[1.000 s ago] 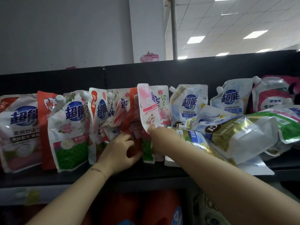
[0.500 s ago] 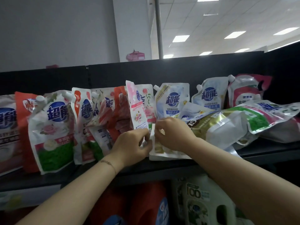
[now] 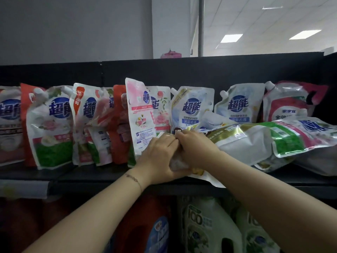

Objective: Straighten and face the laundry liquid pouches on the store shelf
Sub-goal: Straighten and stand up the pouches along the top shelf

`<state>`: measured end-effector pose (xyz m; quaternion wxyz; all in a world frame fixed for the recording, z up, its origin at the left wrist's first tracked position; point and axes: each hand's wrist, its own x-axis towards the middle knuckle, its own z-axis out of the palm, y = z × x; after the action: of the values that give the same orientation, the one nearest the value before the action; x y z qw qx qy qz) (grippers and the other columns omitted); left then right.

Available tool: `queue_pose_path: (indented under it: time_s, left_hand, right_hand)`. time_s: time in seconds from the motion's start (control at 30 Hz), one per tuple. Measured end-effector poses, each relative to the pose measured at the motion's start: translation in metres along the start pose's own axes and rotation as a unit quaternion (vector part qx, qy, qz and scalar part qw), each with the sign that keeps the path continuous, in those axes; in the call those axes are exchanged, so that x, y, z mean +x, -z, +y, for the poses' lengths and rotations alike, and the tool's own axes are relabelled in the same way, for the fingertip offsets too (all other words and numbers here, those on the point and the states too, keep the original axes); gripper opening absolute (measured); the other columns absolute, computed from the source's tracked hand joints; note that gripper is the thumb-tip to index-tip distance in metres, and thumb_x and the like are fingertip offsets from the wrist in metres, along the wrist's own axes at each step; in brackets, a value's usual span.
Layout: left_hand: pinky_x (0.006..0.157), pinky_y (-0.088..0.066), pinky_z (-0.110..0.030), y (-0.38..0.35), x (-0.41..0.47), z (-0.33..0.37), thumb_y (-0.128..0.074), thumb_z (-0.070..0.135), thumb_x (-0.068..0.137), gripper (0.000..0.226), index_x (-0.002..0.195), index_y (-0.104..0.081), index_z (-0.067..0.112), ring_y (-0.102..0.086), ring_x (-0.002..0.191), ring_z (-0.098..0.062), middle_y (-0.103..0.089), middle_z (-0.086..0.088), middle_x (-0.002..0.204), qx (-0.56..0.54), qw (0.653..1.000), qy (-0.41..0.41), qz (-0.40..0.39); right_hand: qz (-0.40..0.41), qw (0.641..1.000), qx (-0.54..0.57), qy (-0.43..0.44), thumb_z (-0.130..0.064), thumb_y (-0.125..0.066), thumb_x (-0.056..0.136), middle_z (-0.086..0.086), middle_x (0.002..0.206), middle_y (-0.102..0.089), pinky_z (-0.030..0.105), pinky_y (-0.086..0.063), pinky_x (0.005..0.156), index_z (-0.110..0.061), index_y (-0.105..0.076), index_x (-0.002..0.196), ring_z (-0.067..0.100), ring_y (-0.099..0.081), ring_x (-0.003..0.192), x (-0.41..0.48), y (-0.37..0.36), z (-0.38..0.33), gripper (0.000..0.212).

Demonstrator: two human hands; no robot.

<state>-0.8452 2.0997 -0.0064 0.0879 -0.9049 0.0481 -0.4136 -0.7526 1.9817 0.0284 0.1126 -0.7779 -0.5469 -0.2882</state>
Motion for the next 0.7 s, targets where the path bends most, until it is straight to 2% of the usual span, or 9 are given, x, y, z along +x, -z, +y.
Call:
queue_pose_path:
  time_s: [0.1,0.17,0.27,0.37,0.43,0.53,0.6,0.7]
  left_hand:
    - [0.093,-0.033,-0.034,-0.003,0.003,0.002,-0.053,0.083,0.063,0.089,0.116,-0.054,0.012,-0.049,0.111,-0.019,-0.055,0.001,0.118,0.027,0.999,0.016,-0.021]
    - [0.095,-0.032,-0.035,-0.005,0.005,0.006,-0.046,0.091,0.059,0.096,0.113,-0.053,0.012,-0.046,0.111,-0.020,-0.053,0.001,0.117,0.063,0.997,0.020,-0.040]
    - [0.094,-0.032,-0.036,-0.012,0.006,0.010,-0.043,0.093,0.056,0.093,0.103,-0.049,0.013,-0.043,0.101,-0.018,-0.052,0.001,0.108,0.100,0.994,-0.002,-0.038]
    - [0.098,-0.030,-0.038,-0.021,0.006,0.007,-0.046,0.088,0.061,0.088,0.108,-0.052,0.014,-0.048,0.108,-0.019,-0.057,0.000,0.114,0.106,0.994,-0.027,-0.018]
    - [0.100,-0.034,-0.042,-0.026,0.009,0.002,-0.047,0.083,0.061,0.086,0.114,-0.057,0.015,-0.053,0.116,-0.021,-0.061,0.001,0.119,0.115,0.992,-0.042,-0.012]
    - [0.093,-0.043,-0.055,-0.028,0.010,0.001,-0.048,0.079,0.057,0.087,0.119,-0.060,0.019,-0.055,0.121,-0.023,-0.062,0.004,0.124,0.129,0.990,-0.047,-0.017]
    - [0.091,-0.042,-0.057,-0.029,0.011,0.001,-0.045,0.082,0.058,0.091,0.124,-0.057,0.021,-0.054,0.122,-0.025,-0.060,0.005,0.128,0.142,0.989,-0.040,-0.026]
    - [0.087,-0.042,-0.057,-0.031,0.009,0.001,-0.042,0.085,0.062,0.089,0.128,-0.054,0.026,-0.055,0.121,-0.026,-0.059,0.007,0.130,0.142,0.989,-0.030,-0.024]
  right_hand:
    - [-0.008,0.998,-0.058,-0.002,-0.017,-0.046,0.091,0.009,0.114,-0.055,0.038,-0.040,0.084,-0.010,-0.049,0.115,0.029,-0.051,0.108,0.003,-0.002,0.006,0.025]
    - [-0.009,0.998,-0.063,0.005,-0.020,-0.047,0.091,0.008,0.117,-0.055,0.037,-0.038,0.089,-0.012,-0.048,0.118,0.029,-0.050,0.111,0.003,-0.003,0.011,0.028]
    - [-0.011,0.998,-0.064,0.013,-0.023,-0.044,0.093,0.005,0.120,-0.054,0.036,-0.034,0.094,-0.014,-0.046,0.120,0.028,-0.046,0.115,0.001,-0.005,0.020,0.029]
    - [-0.002,0.998,-0.068,0.006,-0.021,-0.042,0.093,0.003,0.119,-0.054,0.036,-0.032,0.095,-0.015,-0.044,0.122,0.027,-0.045,0.115,0.001,-0.008,0.025,0.029]
    - [-0.011,0.997,-0.070,-0.003,-0.021,-0.042,0.092,0.003,0.119,-0.054,0.037,-0.031,0.096,-0.014,-0.044,0.122,0.027,-0.043,0.117,0.003,-0.009,0.025,0.031]
    - [-0.031,0.997,-0.060,-0.026,-0.019,-0.045,0.091,0.003,0.120,-0.053,0.039,-0.029,0.101,-0.014,-0.044,0.121,0.026,-0.041,0.119,0.005,-0.010,0.026,0.030]
    - [-0.038,0.998,-0.035,-0.040,-0.015,-0.045,0.091,0.003,0.120,-0.052,0.040,-0.028,0.103,-0.014,-0.045,0.120,0.026,-0.039,0.120,0.005,-0.007,0.027,0.029]
    - [-0.052,0.997,-0.020,-0.053,-0.015,-0.044,0.091,0.004,0.118,-0.052,0.037,-0.032,0.098,-0.014,-0.048,0.115,0.025,-0.041,0.116,0.005,-0.004,0.030,0.024]
